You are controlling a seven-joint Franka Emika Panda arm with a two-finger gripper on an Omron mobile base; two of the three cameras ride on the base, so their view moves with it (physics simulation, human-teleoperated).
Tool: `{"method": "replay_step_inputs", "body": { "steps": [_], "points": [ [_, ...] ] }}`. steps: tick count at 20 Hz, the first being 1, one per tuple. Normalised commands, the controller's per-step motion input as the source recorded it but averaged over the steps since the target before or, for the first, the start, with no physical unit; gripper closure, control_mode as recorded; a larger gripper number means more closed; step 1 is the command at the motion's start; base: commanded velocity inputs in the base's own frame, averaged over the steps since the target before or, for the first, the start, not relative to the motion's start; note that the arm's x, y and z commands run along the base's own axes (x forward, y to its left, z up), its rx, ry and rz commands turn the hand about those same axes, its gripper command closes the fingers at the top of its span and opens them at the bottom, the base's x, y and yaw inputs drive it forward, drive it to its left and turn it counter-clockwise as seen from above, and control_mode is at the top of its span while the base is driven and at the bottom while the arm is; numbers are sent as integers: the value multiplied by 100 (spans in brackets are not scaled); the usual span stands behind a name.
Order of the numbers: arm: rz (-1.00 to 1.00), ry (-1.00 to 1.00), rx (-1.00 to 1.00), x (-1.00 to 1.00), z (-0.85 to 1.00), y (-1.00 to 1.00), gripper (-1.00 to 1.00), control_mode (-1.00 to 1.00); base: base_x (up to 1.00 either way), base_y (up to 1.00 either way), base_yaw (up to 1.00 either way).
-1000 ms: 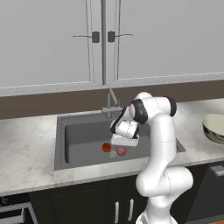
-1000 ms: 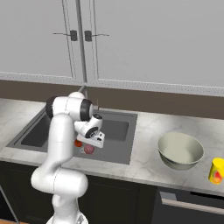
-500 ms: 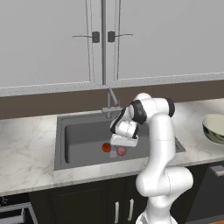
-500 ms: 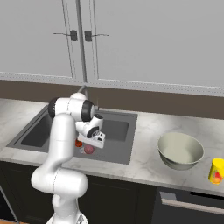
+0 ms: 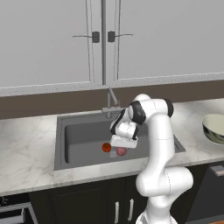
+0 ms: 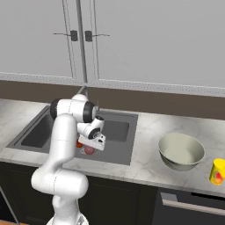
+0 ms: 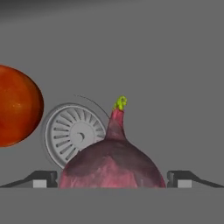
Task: Remove the tomato and onion from the sink. Then move the bowl and cup from the counter to the sink for washing.
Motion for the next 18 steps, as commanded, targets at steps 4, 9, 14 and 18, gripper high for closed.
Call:
{"method": "replay_step_inputs", "body": {
  "steps": [4, 9, 14, 18],
  "points": [
    [0, 2, 0, 0, -9, 0, -100, -100, 0, 0, 0],
    [0, 4, 0, 0, -9, 2, 100, -100, 0, 0, 0],
    [0, 6, 0, 0, -8, 3, 100, -100, 0, 0, 0],
    [0, 6, 0, 0, -2, 0, 100, -100, 0, 0, 0]
  ]
}}
